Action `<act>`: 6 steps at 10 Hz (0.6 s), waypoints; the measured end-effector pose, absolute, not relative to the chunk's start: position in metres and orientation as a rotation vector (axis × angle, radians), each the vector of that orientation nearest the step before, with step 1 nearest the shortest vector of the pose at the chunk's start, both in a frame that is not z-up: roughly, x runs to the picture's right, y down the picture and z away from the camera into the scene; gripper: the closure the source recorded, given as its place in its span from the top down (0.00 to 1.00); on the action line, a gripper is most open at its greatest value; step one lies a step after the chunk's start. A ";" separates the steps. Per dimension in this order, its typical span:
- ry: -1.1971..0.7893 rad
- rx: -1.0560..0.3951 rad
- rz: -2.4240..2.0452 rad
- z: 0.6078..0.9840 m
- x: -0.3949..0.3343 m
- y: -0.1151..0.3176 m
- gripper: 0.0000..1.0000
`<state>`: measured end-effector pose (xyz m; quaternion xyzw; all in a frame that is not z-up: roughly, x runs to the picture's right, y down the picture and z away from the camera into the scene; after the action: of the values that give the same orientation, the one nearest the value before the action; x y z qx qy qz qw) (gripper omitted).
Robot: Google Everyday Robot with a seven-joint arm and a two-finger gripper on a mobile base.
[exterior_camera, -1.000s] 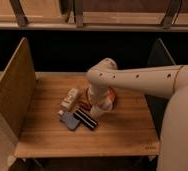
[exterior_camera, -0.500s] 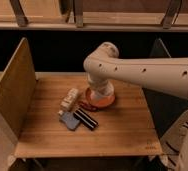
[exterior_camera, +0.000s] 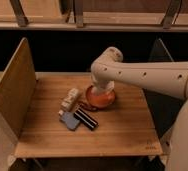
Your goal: Place the ceramic cup in the ceramic bowl
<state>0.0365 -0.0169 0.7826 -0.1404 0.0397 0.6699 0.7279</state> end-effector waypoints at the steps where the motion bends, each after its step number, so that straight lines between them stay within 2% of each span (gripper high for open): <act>1: 0.099 -0.337 1.484 0.794 0.045 -0.004 0.00; 3: 0.116 -0.376 1.491 0.816 0.060 0.012 0.00; 6: 0.118 -0.369 1.466 0.837 0.080 0.001 0.00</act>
<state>0.0797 0.0010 0.8371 -0.1673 0.0537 0.6646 0.7262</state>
